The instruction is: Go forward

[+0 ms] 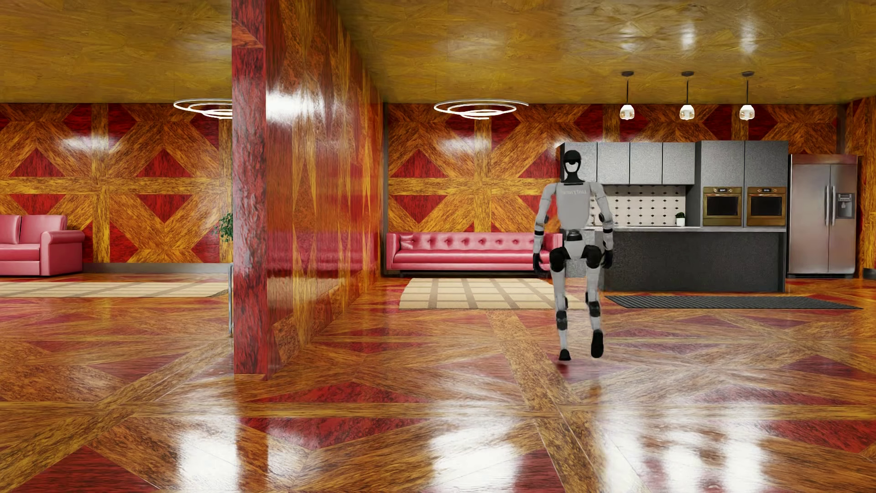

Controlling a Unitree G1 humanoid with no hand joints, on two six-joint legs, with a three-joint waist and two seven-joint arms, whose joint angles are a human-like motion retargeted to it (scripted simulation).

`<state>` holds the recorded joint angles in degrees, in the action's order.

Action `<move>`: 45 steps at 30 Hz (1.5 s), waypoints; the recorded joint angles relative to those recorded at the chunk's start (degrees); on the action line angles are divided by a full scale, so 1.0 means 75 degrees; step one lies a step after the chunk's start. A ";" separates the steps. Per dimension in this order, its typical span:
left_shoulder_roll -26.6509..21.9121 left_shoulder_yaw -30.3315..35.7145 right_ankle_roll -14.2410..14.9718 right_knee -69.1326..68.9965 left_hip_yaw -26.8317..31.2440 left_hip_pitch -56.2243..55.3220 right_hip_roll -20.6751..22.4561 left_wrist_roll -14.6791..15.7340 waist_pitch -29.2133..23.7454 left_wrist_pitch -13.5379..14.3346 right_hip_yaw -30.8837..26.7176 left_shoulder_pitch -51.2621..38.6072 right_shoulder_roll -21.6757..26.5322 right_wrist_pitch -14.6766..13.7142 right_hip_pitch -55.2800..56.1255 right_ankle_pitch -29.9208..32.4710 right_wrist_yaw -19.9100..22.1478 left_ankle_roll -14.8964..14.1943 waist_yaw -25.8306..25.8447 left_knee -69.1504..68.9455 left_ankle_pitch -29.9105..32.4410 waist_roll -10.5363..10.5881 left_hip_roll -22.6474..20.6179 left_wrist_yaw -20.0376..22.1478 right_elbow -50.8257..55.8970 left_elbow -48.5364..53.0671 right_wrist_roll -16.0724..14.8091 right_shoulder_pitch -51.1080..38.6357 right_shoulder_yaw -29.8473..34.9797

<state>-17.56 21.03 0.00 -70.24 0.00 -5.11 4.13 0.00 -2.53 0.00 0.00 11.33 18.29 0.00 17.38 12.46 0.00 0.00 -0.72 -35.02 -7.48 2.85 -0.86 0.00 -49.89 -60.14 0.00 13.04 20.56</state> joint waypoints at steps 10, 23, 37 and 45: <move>-0.0331 -0.1411 0.0000 0.5585 0.0000 0.2744 0.0718 0.0000 0.0216 0.0000 0.0000 -0.0832 -0.0241 0.0000 0.1210 0.0205 0.0000 0.0000 0.1535 -0.0393 0.0909 0.0191 0.0661 0.0000 -0.0325 0.1318 0.0000 0.1154 0.0764; 0.0188 -0.0592 0.0000 0.6096 0.0000 -0.2510 0.0479 0.0000 0.0252 0.0000 0.0000 0.0726 0.0365 0.0000 -0.4174 -0.3706 0.0000 0.0000 -0.1602 0.3439 0.3601 -0.0228 0.0987 0.0000 0.0468 -0.0186 0.0000 -0.0972 -0.0540; -0.0243 -0.0628 0.0000 0.3751 0.0000 0.1829 0.0078 0.0000 -0.0066 0.0000 0.0000 -0.0423 -0.0037 0.0000 0.0781 0.1725 0.0000 0.0000 0.1037 0.0740 -0.0432 0.0116 0.0093 0.0000 -0.0496 0.1049 0.0000 0.0539 -0.0173; -0.0166 -0.1669 0.0000 0.5047 0.0000 0.2467 0.0860 0.0000 0.0339 0.0000 0.0000 -0.0616 -0.0363 0.0000 0.1075 0.0394 0.0000 0.0000 0.1747 -0.1636 0.3188 0.0389 0.0984 0.0000 -0.1594 0.0941 0.0000 0.1401 0.0346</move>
<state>-18.81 8.51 0.00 -32.39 0.00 13.40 10.59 0.00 0.01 0.00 0.00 6.71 15.57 0.00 25.44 15.42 0.00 0.00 12.38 -47.29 16.43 5.77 6.52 0.00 -61.84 -53.08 0.00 23.55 23.16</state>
